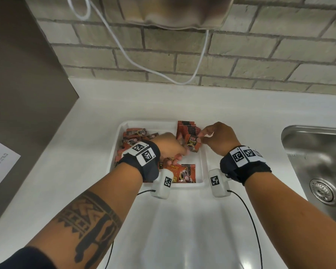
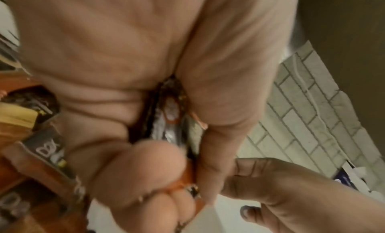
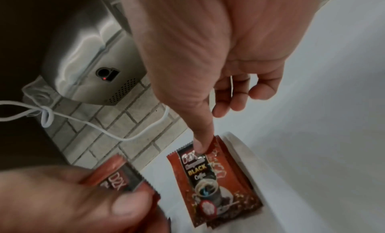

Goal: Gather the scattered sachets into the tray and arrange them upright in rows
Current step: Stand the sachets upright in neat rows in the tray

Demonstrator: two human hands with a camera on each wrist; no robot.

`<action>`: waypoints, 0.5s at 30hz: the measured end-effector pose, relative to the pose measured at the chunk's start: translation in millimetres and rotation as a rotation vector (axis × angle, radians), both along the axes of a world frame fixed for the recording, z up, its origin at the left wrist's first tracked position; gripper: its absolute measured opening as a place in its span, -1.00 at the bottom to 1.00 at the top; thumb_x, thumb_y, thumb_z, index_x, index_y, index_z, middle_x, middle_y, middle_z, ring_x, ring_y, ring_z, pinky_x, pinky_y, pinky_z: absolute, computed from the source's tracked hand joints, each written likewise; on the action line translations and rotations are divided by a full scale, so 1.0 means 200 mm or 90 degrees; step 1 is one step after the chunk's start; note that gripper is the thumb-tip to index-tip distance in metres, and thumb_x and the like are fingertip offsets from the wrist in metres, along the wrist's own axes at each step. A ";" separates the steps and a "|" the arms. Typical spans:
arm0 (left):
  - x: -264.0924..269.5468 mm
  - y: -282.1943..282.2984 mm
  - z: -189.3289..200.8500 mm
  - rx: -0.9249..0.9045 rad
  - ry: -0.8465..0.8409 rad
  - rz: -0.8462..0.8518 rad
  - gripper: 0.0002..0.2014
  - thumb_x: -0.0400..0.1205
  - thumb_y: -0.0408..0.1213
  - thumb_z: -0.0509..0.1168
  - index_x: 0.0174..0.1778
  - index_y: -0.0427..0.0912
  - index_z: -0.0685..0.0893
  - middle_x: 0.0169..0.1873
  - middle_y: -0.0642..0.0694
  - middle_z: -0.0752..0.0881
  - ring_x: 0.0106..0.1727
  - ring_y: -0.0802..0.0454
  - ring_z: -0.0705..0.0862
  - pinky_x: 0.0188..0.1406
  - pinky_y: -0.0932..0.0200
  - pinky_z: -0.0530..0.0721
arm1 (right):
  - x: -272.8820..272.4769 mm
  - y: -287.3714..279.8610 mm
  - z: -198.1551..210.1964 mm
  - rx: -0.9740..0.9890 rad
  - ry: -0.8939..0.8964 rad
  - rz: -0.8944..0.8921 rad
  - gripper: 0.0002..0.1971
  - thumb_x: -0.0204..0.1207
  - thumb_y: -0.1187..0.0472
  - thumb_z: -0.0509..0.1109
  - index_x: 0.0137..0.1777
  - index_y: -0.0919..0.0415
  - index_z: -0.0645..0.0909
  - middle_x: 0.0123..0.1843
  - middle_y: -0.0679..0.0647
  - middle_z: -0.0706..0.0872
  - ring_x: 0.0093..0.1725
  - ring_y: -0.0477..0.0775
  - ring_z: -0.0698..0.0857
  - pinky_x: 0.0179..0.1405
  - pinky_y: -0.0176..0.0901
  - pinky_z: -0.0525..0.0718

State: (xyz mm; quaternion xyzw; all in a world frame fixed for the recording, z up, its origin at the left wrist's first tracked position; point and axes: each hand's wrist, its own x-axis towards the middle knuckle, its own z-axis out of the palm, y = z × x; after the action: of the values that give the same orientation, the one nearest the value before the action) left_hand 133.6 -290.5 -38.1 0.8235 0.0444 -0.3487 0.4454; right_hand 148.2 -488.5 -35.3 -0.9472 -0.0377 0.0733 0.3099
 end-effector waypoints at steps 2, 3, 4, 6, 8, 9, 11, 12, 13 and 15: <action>-0.01 -0.05 -0.03 -0.018 0.025 -0.069 -0.84 0.68 -0.20 0.43 -0.09 -0.24 0.71 -0.40 -0.07 0.73 -0.47 0.02 0.62 -0.61 0.24 0.55 | 0.00 0.02 -0.02 -0.007 0.004 -0.001 -0.99 0.48 0.14 0.56 -0.15 0.00 0.81 -0.12 -0.13 0.61 0.04 -0.04 0.60 0.03 -0.19 0.47; -0.02 -0.08 -0.03 -0.013 0.029 -0.092 -0.80 0.69 -0.18 0.42 -0.14 -0.24 0.71 -0.44 -0.04 0.73 -0.49 0.04 0.62 -0.59 0.24 0.55 | 0.01 0.02 -0.03 -0.012 0.006 0.001 -0.97 0.48 0.14 0.55 -0.17 -0.02 0.80 -0.04 -0.03 0.65 0.07 0.01 0.62 0.05 -0.15 0.51; -0.02 -0.10 -0.05 -0.003 0.032 -0.102 -0.78 0.69 -0.16 0.41 -0.17 -0.25 0.71 -0.48 -0.01 0.72 -0.54 0.06 0.61 -0.59 0.25 0.54 | 0.02 0.03 -0.04 -0.019 0.007 0.000 -0.96 0.47 0.13 0.55 -0.18 -0.03 0.79 0.03 0.04 0.67 0.10 0.05 0.64 0.06 -0.13 0.53; -0.02 -0.13 -0.06 0.002 0.051 -0.098 -0.75 0.70 -0.17 0.40 -0.18 -0.28 0.69 -0.56 0.02 0.71 -0.65 0.11 0.56 -0.63 0.28 0.50 | 0.03 0.04 -0.06 -0.033 0.005 -0.006 -0.96 0.48 0.14 0.53 -0.18 -0.03 0.80 0.06 0.08 0.65 0.11 0.08 0.65 0.01 -0.15 0.51; -0.01 -0.15 -0.07 -0.013 0.088 -0.069 -0.75 0.72 -0.17 0.38 -0.19 -0.27 0.67 -0.59 0.04 0.70 -0.72 0.14 0.52 -0.68 0.32 0.45 | 0.03 0.04 -0.06 -0.034 -0.002 -0.009 -0.95 0.49 0.15 0.52 -0.17 -0.02 0.80 -0.02 0.00 0.61 0.08 0.05 0.65 -0.02 -0.20 0.48; 0.00 -0.15 -0.07 -0.019 0.098 -0.060 -0.75 0.72 -0.17 0.37 -0.18 -0.27 0.66 -0.58 0.03 0.70 -0.72 0.15 0.51 -0.69 0.33 0.44 | 0.03 0.04 -0.06 -0.034 -0.005 -0.011 -0.95 0.50 0.15 0.52 -0.16 -0.01 0.81 -0.06 -0.05 0.59 0.07 0.03 0.66 -0.04 -0.22 0.47; 0.01 -0.15 -0.08 -0.028 0.101 -0.052 -0.76 0.72 -0.16 0.38 -0.14 -0.26 0.66 -0.51 0.00 0.74 -0.68 0.13 0.53 -0.67 0.32 0.46 | 0.04 0.04 -0.06 -0.037 -0.011 -0.011 -0.95 0.50 0.14 0.52 -0.16 -0.05 0.80 -0.05 -0.05 0.59 0.06 0.02 0.65 -0.04 -0.23 0.45; 0.02 -0.14 -0.08 -0.025 0.099 -0.049 -0.76 0.71 -0.15 0.39 -0.15 -0.26 0.67 -0.49 -0.02 0.74 -0.66 0.10 0.54 -0.66 0.31 0.48 | 0.04 0.05 -0.06 -0.037 -0.014 -0.009 -0.94 0.50 0.13 0.53 -0.17 -0.07 0.79 -0.02 -0.02 0.59 0.06 0.02 0.65 -0.04 -0.23 0.45; 0.02 -0.14 -0.09 -0.015 0.101 -0.046 -0.74 0.70 -0.13 0.39 -0.18 -0.26 0.69 -0.50 -0.04 0.73 -0.64 0.08 0.52 -0.64 0.30 0.49 | 0.04 0.05 -0.05 -0.037 -0.018 -0.006 -0.93 0.49 0.13 0.53 -0.17 -0.08 0.79 0.00 0.00 0.60 0.05 0.01 0.64 -0.03 -0.22 0.46; 0.04 -0.14 -0.10 0.003 0.111 -0.049 -0.71 0.68 -0.09 0.41 -0.20 -0.26 0.73 -0.45 -0.12 0.73 -0.58 0.02 0.51 -0.54 0.25 0.51 | 0.05 0.05 -0.05 -0.032 -0.028 -0.002 -0.94 0.49 0.14 0.53 -0.14 -0.06 0.80 0.01 0.03 0.61 0.04 0.01 0.63 -0.03 -0.22 0.46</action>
State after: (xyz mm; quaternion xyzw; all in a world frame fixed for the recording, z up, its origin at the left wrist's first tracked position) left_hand 141.3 -317.8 -58.9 0.7920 0.0525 -0.4360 0.4241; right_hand 157.7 -478.6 -45.9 -0.9560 -0.0416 0.0527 0.2855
